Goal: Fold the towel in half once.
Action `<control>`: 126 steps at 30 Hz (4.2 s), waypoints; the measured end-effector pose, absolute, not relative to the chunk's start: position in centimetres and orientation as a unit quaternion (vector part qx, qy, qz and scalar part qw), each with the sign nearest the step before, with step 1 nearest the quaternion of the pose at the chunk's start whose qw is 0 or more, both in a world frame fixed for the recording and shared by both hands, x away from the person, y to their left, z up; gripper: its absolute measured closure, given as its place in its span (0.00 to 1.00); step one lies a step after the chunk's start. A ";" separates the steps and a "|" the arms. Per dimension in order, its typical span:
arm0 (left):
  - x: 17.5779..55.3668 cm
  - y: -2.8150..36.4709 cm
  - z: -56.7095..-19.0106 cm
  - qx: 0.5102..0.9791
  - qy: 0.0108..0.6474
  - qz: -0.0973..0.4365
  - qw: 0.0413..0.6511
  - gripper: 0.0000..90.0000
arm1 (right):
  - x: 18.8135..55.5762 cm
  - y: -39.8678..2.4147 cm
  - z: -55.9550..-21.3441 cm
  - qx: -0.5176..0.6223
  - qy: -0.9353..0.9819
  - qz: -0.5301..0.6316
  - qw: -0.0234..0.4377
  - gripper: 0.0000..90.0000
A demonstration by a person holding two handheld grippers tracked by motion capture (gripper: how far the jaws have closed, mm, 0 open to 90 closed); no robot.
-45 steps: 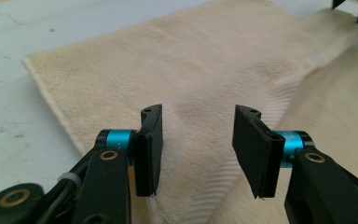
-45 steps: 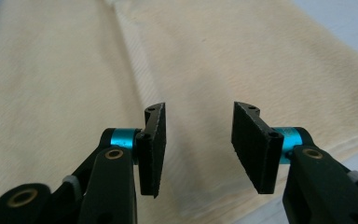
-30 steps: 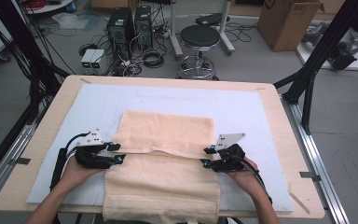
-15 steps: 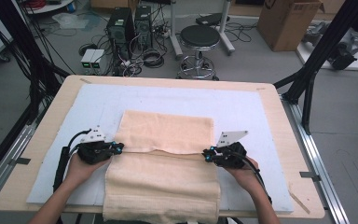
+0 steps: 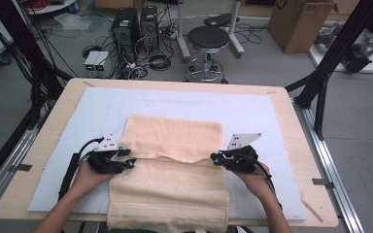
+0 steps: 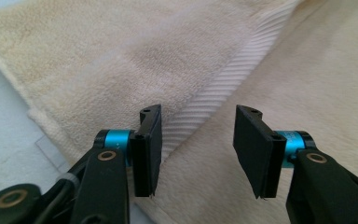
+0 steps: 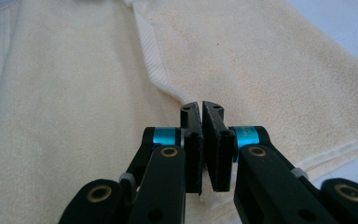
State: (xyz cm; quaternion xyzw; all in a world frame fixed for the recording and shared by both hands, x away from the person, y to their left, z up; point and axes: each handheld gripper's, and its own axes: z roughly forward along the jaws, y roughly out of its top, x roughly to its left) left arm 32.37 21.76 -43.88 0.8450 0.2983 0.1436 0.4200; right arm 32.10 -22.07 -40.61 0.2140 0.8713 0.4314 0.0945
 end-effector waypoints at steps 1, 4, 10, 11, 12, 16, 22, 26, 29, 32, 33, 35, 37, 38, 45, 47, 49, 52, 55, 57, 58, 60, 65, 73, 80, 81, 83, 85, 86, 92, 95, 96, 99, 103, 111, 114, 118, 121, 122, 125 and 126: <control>32.6 21.8 -43.8 0.840 0.307 0.146 0.422 0.67 | 32.2 -22.1 -40.6 0.219 0.871 0.431 0.090 0.97; 33.0 22.0 -43.6 0.831 0.321 0.158 0.427 0.83 | 32.6 -22.4 -40.6 0.225 0.865 0.439 0.088 0.97; 32.6 22.3 -42.9 0.823 0.317 0.181 0.436 0.98 | 32.3 -22.8 -40.1 0.226 0.859 0.450 0.086 0.97; 32.3 22.4 -42.7 0.818 0.318 0.182 0.444 0.98 | 32.2 -22.8 -40.0 0.223 0.861 0.449 0.089 0.97; 32.1 22.5 -42.4 0.815 0.315 0.183 0.450 0.98 | 32.1 -22.8 -39.8 0.223 0.860 0.450 0.089 0.97; 30.5 23.2 -41.0 0.805 0.303 0.189 0.474 0.98 | 30.9 -22.8 -38.8 0.210 0.860 0.455 0.098 0.97; 26.5 24.3 -39.9 0.798 0.282 0.184 0.500 0.98 | 27.9 -22.8 -37.5 0.187 0.856 0.470 0.102 0.97; 23.5 25.0 -40.1 0.796 0.271 0.172 0.513 0.98 | 25.3 -22.6 -37.3 0.165 0.858 0.477 0.092 0.97; 21.1 25.5 -40.2 0.799 0.261 0.163 0.517 0.98 | 23.3 -22.6 -37.3 0.151 0.862 0.478 0.081 0.97; 18.8 25.8 -39.9 0.796 0.248 0.153 0.530 1.00 | 21.7 -22.6 -37.2 0.138 0.864 0.479 0.071 0.96; 18.3 25.8 -39.9 0.796 0.246 0.149 0.533 1.00 | 21.2 -22.6 -37.1 0.132 0.864 0.481 0.066 0.96; 17.6 25.9 -39.7 0.801 0.232 0.139 0.534 0.98 | 20.7 -22.7 -37.0 0.124 0.862 0.488 0.061 0.88; 17.5 25.9 -39.5 0.803 0.228 0.144 0.532 0.91 | 20.9 -22.7 -36.9 0.121 0.860 0.492 0.051 0.81; 17.9 26.0 -39.4 0.803 0.229 0.143 0.532 0.88 | 21.1 -22.6 -36.9 0.124 0.863 0.488 0.051 0.79; 25.0 24.9 -39.6 0.785 0.282 0.158 0.529 0.68 | 27.3 -22.6 -37.6 0.204 0.855 0.466 0.101 0.65; 27.7 24.2 -40.0 0.780 0.313 0.186 0.509 0.62 | 29.9 -22.8 -38.2 0.241 0.848 0.459 0.107 0.61; 30.4 23.6 -40.8 0.776 0.342 0.207 0.487 0.57 | 32.6 -23.0 -39.0 0.277 0.845 0.441 0.123 0.57; 34.0 23.3 -42.0 0.767 0.384 0.209 0.469 0.57 | 36.0 -23.3 -40.3 0.314 0.834 0.437 0.123 0.56; 36.7 23.1 -43.0 0.758 0.429 0.207 0.446 0.59 | 38.6 -23.2 -41.4 0.348 0.835 0.404 0.139 0.55; 38.2 23.1 -43.4 0.750 0.450 0.206 0.438 0.58 | 40.2 -23.3 -42.1 0.371 0.833 0.382 0.150 0.53; 38.8 23.2 -43.5 0.745 0.457 0.205 0.441 0.58 | 40.8 -23.5 -42.4 0.376 0.830 0.380 0.158 0.53; 40.0 23.2 -43.8 0.739 0.476 0.188 0.438 0.59 | 42.0 -23.7 -42.8 0.391 0.823 0.384 0.148 0.51; 42.3 22.6 -44.5 0.744 0.501 0.165 0.409 0.60 | 44.2 -23.1 -43.3 0.397 0.830 0.362 0.148 0.58; 44.1 22.1 -44.2 0.735 0.508 0.165 0.418 0.95 | 46.5 -22.2 -42.9 0.384 0.846 0.351 0.118 0.95; 46.5 21.5 -41.0 0.719 0.512 0.208 0.421 0.95 | 49.4 -20.7 -39.3 0.392 0.841 0.337 0.162 0.95; 46.9 21.5 -40.3 0.715 0.512 0.213 0.425 0.95 | 49.8 -20.5 -38.8 0.391 0.840 0.335 0.169 0.95; 47.4 21.4 -39.1 0.705 0.514 0.228 0.433 0.95 | 50.5 -20.4 -37.8 0.394 0.835 0.341 0.180 0.95; 47.7 21.5 -38.7 0.698 0.515 0.222 0.445 0.94 | 50.8 -20.5 -37.3 0.402 0.826 0.348 0.188 0.90; 47.8 21.5 -38.8 0.702 0.512 0.217 0.445 0.92 | 50.9 -20.5 -37.3 0.408 0.822 0.349 0.190 0.82; 46.9 22.5 -39.7 0.725 0.495 0.206 0.433 0.75 | 50.3 -21.5 -38.8 0.407 0.830 0.343 0.166 0.67; 45.6 23.1 -39.9 0.732 0.475 0.200 0.445 0.71 | 49.0 -22.0 -38.7 0.401 0.829 0.357 0.158 0.64; 45.1 23.3 -39.9 0.737 0.466 0.195 0.449 0.70 | 48.5 -22.2 -38.6 0.396 0.828 0.366 0.155 0.63; 43.5 23.7 -39.7 0.744 0.438 0.179 0.471 0.68 | 46.8 -22.4 -38.5 0.378 0.830 0.384 0.142 0.59; 41.0 23.9 -39.3 0.756 0.400 0.162 0.493 0.62 | 44.2 -22.5 -38.4 0.349 0.832 0.410 0.133 0.56; 36.2 25.0 -39.7 0.768 0.354 0.157 0.510 0.56 | 38.8 -22.7 -38.2 0.297 0.833 0.447 0.134 0.47; 34.2 25.1 -40.1 0.771 0.339 0.167 0.513 0.52 | 37.3 -22.7 -38.1 0.287 0.840 0.445 0.118 0.41; 32.1 25.6 -40.8 0.780 0.330 0.168 0.505 0.51 | 34.9 -22.5 -38.2 0.262 0.835 0.462 0.141 0.45; 31.1 26.0 -41.2 0.790 0.323 0.164 0.495 0.51 | 33.5 -22.3 -38.9 0.249 0.842 0.460 0.132 0.45; 30.8 26.0 -41.3 0.795 0.320 0.157 0.491 0.51 | 33.3 -22.3 -39.0 0.247 0.844 0.457 0.130 0.45; 29.9 25.9 -41.7 0.798 0.305 0.156 0.496 0.51 | 32.1 -22.3 -39.8 0.235 0.847 0.459 0.128 0.47; 29.6 25.8 -41.9 0.797 0.305 0.155 0.497 0.51 | 31.9 -22.3 -40.0 0.234 0.848 0.460 0.124 0.47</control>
